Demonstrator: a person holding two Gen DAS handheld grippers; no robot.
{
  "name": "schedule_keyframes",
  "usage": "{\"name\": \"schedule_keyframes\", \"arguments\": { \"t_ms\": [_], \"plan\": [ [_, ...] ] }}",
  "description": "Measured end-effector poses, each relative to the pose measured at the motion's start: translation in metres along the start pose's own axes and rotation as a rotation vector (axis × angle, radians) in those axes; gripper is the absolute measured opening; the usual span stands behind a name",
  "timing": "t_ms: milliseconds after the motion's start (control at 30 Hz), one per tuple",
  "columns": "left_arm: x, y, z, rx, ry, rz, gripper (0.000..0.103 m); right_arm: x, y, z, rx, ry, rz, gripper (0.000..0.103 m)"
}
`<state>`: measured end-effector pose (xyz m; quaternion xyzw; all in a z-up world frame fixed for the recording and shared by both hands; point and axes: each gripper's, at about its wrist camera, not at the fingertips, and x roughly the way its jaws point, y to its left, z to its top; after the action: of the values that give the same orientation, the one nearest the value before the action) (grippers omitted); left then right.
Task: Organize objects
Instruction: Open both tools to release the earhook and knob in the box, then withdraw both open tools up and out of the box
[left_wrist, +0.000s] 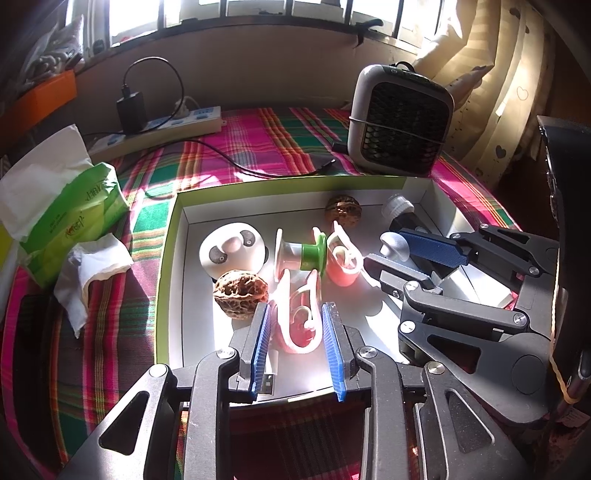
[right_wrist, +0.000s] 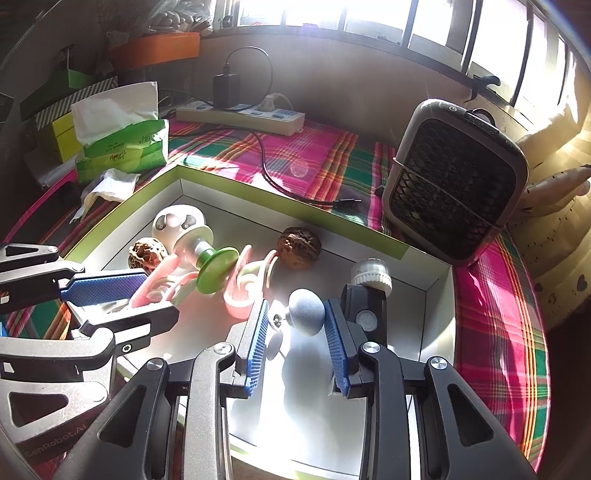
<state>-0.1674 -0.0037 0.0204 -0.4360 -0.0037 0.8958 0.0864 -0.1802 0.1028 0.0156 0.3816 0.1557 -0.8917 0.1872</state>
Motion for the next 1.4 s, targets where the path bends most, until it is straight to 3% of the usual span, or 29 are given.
{"name": "schedule_keyframes", "arguments": {
  "t_ms": [400,600,933,1400],
  "plan": [
    [0.001,0.002,-0.001,-0.017,0.008,0.009,0.035,-0.001,-0.002,-0.002,0.021,-0.004,0.019,0.033],
    [-0.002,0.004,0.000,-0.026,0.012,0.018,0.037,-0.003,-0.004,-0.002,0.031,-0.010,0.011,0.042],
    [-0.009,0.006,-0.001,-0.035,0.009,0.032,0.041,-0.011,-0.004,-0.004,0.048,-0.014,0.011,0.045],
    [-0.029,0.004,-0.008,-0.041,-0.025,0.083,0.042,-0.030,-0.005,-0.010,0.121,-0.006,0.018,0.046]
  ]
}}
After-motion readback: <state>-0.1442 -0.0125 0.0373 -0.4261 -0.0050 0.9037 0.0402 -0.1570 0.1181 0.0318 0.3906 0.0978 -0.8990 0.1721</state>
